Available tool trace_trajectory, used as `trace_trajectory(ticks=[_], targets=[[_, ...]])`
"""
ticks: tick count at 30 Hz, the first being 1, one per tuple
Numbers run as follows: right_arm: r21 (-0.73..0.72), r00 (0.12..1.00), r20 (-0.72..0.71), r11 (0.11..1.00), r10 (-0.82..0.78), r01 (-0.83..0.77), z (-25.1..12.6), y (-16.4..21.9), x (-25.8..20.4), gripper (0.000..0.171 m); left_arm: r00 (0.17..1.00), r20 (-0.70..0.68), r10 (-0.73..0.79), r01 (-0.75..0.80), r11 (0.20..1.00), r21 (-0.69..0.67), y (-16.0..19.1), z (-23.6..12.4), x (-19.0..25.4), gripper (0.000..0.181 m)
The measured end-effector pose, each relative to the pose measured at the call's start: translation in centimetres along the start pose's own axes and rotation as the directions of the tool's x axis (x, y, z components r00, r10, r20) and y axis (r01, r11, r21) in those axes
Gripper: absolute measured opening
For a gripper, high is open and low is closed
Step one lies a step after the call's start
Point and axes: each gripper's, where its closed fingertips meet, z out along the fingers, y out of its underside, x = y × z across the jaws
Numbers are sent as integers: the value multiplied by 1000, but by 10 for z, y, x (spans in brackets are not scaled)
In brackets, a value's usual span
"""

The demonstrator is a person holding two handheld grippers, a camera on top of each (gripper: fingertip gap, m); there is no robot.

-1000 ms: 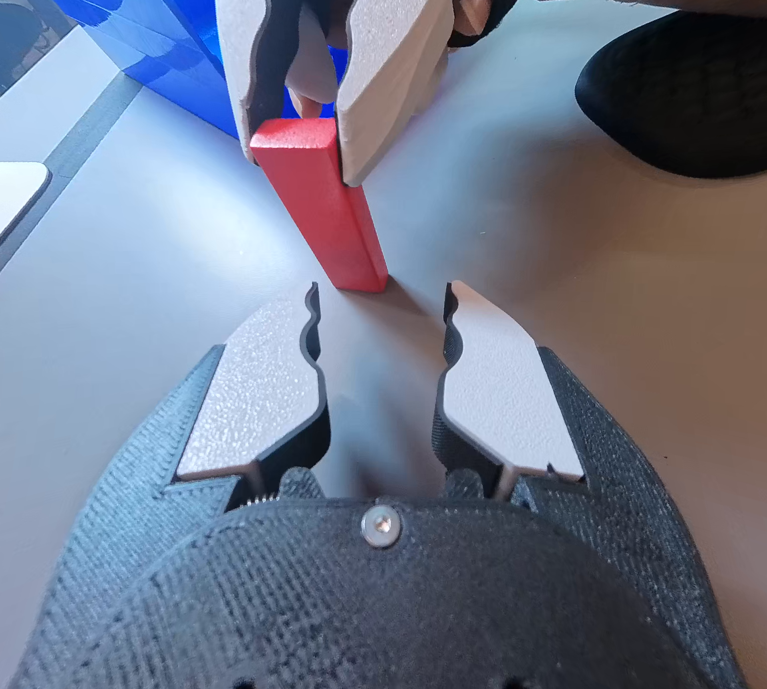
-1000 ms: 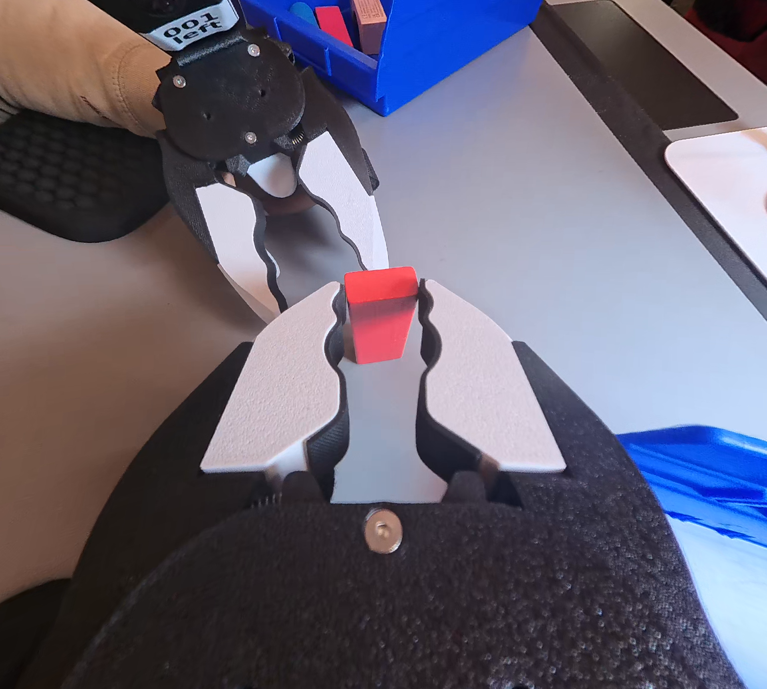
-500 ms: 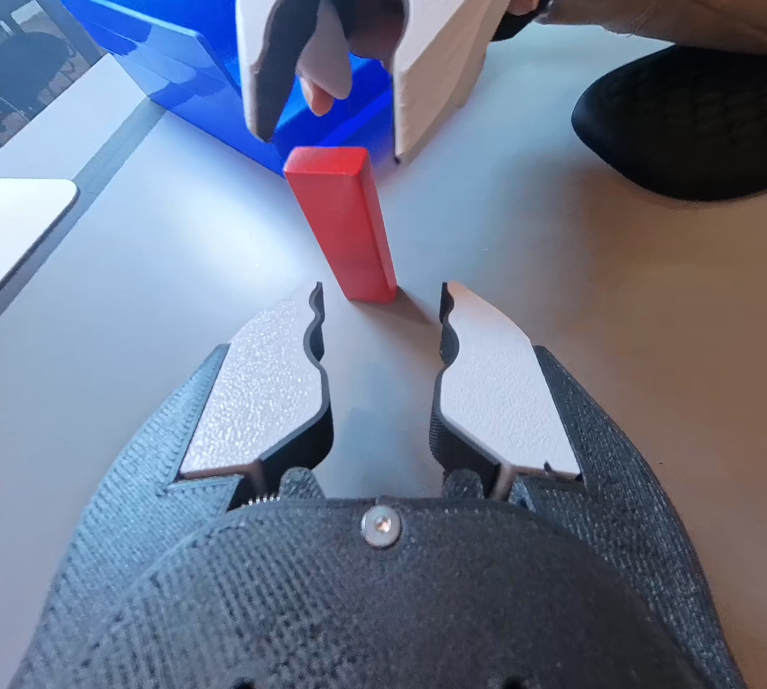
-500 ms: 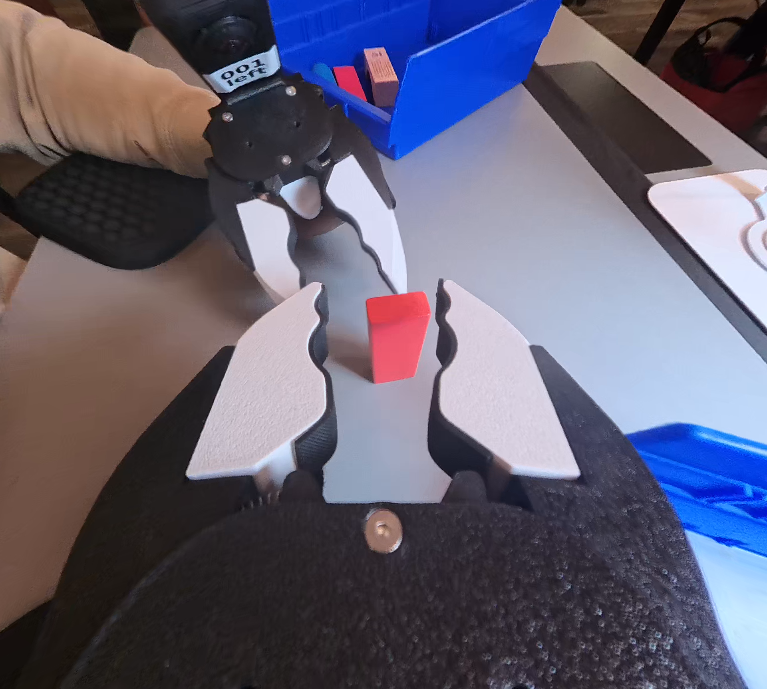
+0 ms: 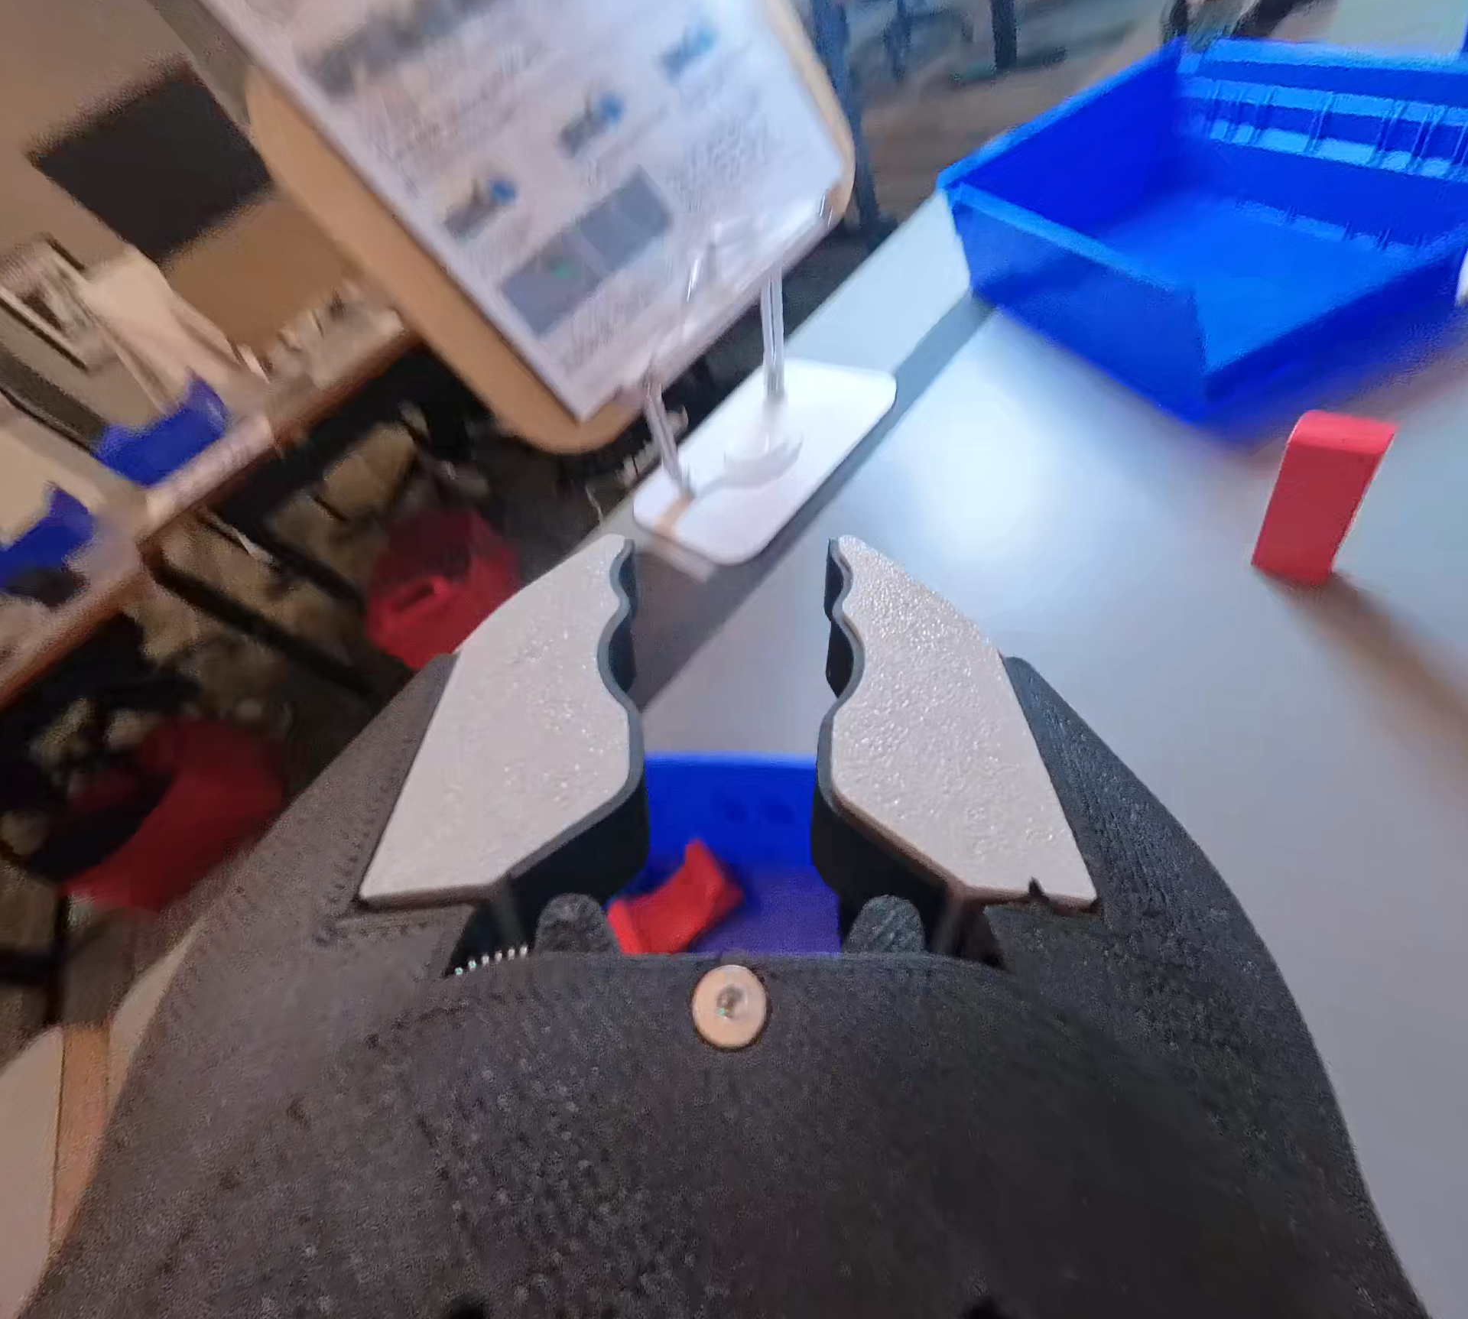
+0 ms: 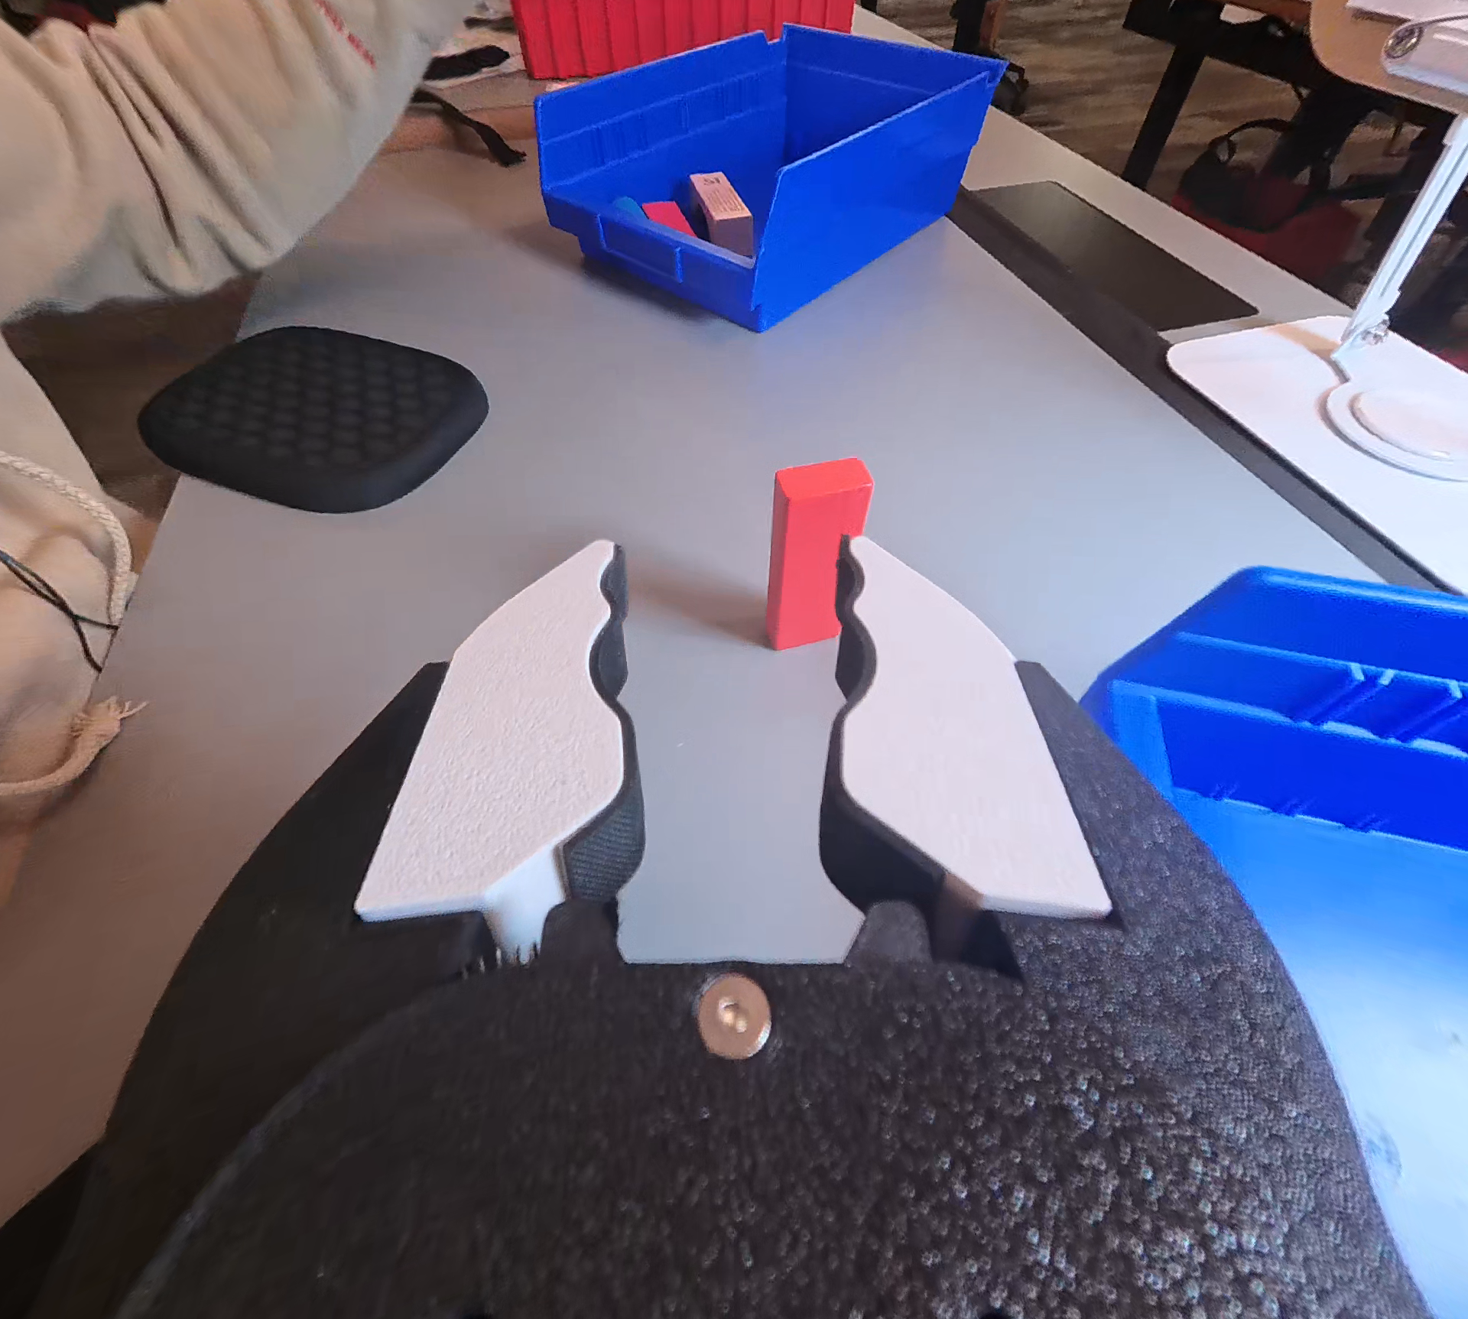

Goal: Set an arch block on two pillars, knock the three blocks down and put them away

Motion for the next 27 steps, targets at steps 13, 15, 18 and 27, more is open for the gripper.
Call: trace_trajectory(ticks=[13, 15, 18, 27], targets=[[-24, 1000, 17, 1000, 19, -18, -2, 12, -7, 48, 828, -558, -66, -500, 365, -785, 242, -67, 7, 23], [-30, 1000, 14, 999, 15, -14, -2, 14, -8, 48, 805, -588, -80, -548, 282, -788, 256, -69, 11, 24], [-27, 1000, 15, 999, 25, -25, -3, 15, -7, 48, 786, -608, -114, -576, 223, -786, 262, -69, 16, 25], [-40, 999, 17, 998, 39, -38, -5, 21, -6, 48, 784, -570, -244, -544, 171, -822, 265, -77, 22, 48]])
